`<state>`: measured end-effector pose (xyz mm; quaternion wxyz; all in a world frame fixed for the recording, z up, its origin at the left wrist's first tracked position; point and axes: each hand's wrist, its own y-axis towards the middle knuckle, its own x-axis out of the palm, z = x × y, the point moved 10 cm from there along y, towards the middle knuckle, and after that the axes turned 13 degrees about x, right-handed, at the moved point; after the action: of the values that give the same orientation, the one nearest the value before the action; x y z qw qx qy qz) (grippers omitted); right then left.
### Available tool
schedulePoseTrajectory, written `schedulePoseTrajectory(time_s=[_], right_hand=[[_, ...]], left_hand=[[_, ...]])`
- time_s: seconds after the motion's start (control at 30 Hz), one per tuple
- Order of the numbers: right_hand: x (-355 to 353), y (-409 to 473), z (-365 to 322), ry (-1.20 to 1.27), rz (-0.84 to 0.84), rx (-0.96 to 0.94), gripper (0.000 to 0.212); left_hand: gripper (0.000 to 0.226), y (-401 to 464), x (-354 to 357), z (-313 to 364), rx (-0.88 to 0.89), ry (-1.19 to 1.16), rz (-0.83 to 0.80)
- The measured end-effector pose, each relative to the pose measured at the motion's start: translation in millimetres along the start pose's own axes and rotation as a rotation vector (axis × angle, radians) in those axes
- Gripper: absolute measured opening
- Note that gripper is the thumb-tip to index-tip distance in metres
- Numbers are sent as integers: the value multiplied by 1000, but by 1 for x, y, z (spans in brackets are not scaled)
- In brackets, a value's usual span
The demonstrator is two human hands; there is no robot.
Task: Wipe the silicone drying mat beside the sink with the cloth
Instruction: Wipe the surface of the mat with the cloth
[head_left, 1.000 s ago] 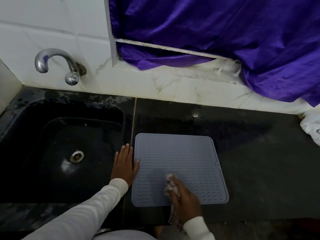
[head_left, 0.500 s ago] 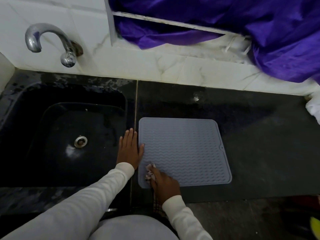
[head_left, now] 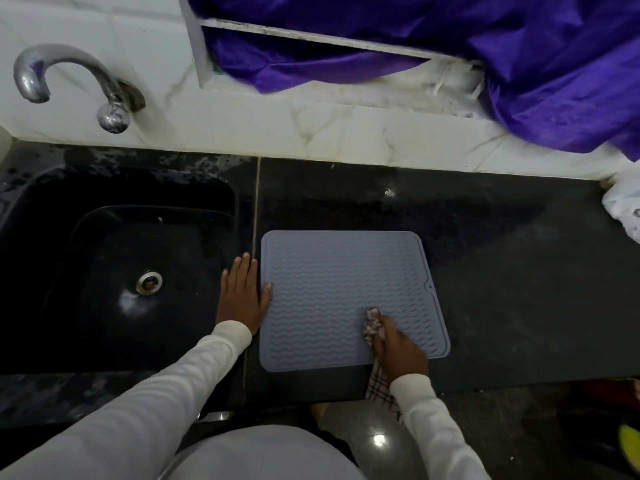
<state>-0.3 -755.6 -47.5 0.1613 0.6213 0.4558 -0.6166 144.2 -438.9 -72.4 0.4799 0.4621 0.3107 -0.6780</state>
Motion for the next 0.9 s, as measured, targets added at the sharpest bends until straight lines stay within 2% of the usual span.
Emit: schedulePoseTrajectory(time_s=[0.1, 0.3, 0.57, 0.73, 0.83, 0.9], right_hand=[[-14, 14, 28, 33, -8, 41, 43], [-44, 43, 84, -67, 27, 178, 43], [-47, 47, 92, -79, 26, 183, 47], [-68, 30, 49, 99, 67, 105, 42], [-74, 12, -10, 260, 71, -38, 37], [-63, -4, -58, 246, 24, -171, 39]], left_hand=[[67, 0, 1, -1, -3, -1, -2], [66, -1, 0, 0, -12, 10, 16], [65, -3, -4, 3, -24, -2, 35], [64, -5, -3, 3, -42, -6, 22], [64, -6, -5, 6, -38, -10, 29], [64, -5, -6, 6, -36, -13, 32]])
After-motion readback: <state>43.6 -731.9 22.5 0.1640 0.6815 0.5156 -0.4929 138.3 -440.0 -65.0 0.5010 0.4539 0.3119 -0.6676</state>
